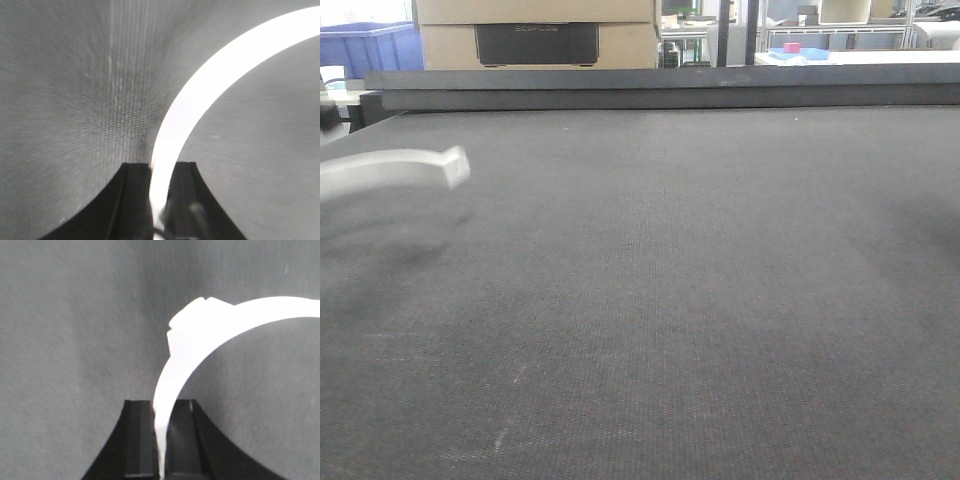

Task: Grab PVC pipe and place in blue bin
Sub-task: 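Lift the white curved pipe off the table with both grippers, then hold the pipe raised in both grippers as the base starts moving, then carry the pipe in both grippers while driving toward the bin shelf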

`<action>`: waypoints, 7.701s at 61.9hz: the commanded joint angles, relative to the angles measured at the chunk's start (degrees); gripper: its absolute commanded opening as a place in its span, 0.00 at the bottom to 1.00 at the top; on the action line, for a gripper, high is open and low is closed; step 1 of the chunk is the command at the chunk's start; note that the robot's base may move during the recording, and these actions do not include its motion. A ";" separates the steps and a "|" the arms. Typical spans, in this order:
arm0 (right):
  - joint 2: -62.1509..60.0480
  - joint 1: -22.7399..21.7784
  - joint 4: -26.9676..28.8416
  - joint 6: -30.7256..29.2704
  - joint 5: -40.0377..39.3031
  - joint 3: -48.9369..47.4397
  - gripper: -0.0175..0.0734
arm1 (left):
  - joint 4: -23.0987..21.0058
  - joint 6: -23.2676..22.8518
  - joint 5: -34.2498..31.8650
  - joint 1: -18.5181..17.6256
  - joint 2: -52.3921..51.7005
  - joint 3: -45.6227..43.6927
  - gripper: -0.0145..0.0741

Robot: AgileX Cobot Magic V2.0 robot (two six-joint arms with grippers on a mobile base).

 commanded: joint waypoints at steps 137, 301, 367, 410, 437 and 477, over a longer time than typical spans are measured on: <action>-57.65 -0.01 -3.64 -6.24 -45.51 29.30 0.02 | -2.91 3.35 -50.85 -5.79 -68.04 38.25 0.04; -57.65 8.96 -4.03 -6.24 -41.36 29.30 0.02 | 2.41 3.35 -55.19 -9.70 -68.04 38.25 0.04; -57.65 8.96 -4.03 -6.24 -41.36 29.30 0.02 | 2.41 3.35 -55.19 -9.70 -68.04 38.25 0.04; -57.65 8.96 -4.03 -6.24 -41.36 29.30 0.02 | 2.41 3.35 -55.19 -9.70 -68.04 38.25 0.04; -57.65 8.96 -4.03 -6.24 -41.36 29.30 0.02 | 2.41 3.35 -55.19 -9.70 -68.04 38.25 0.04; -57.65 8.96 -4.03 -6.24 -41.36 29.30 0.02 | 2.41 3.35 -55.19 -9.70 -68.04 38.25 0.04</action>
